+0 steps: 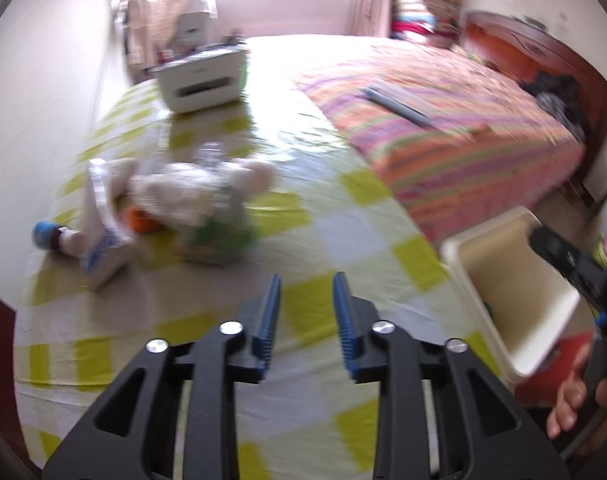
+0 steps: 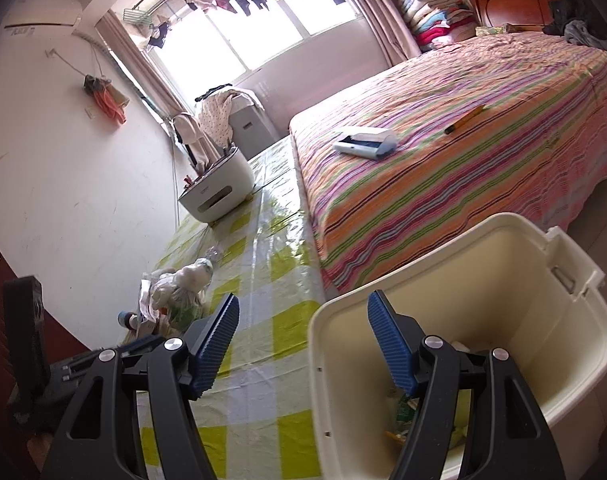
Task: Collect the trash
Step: 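Withdraw both open tools from the bin toward the table, then grasp the white medicine box with the left tool while the right tool grasps the white tissue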
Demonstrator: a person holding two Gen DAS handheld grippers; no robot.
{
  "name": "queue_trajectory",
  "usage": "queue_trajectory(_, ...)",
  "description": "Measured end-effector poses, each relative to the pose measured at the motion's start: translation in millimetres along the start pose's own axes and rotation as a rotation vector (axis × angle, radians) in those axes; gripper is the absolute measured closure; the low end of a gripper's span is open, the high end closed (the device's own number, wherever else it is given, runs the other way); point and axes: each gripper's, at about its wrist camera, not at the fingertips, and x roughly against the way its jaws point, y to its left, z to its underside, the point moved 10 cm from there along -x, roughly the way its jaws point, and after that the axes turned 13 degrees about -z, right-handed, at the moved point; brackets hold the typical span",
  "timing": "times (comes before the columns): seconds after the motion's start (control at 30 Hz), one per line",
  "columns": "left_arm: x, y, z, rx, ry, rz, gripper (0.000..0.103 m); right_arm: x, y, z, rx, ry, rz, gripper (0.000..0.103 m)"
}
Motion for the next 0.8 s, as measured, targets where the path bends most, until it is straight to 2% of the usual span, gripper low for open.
queue_trajectory(0.17, -10.4, 70.2, -12.1, 0.121, -0.003, -0.072, 0.067, -24.4, 22.3, 9.6, 0.041, 0.041, -0.004, 0.038)
queue_trajectory(0.33, -18.8, 125.4, -11.6, 0.188, 0.000, -0.143, 0.066, -50.2, 45.8, 22.9, 0.083, 0.095, -0.021, 0.038)
queue_trajectory(0.5, -25.0, 158.0, -7.0, 0.235, 0.009, -0.175, 0.061, -72.2, 65.4, 34.1, 0.113, 0.142, -0.047, 0.038)
queue_trajectory(0.63, -33.3, 171.1, -6.5, 0.252, 0.023, -0.181, 0.052, -88.9, 84.2, 39.0, 0.143, 0.174, -0.076, 0.038)
queue_trajectory(0.8, -48.8, 182.6, -6.3, 0.275, 0.053, -0.175, 0.051, -116.5, 122.7, 42.0, 0.252, 0.209, -0.116, 0.038)
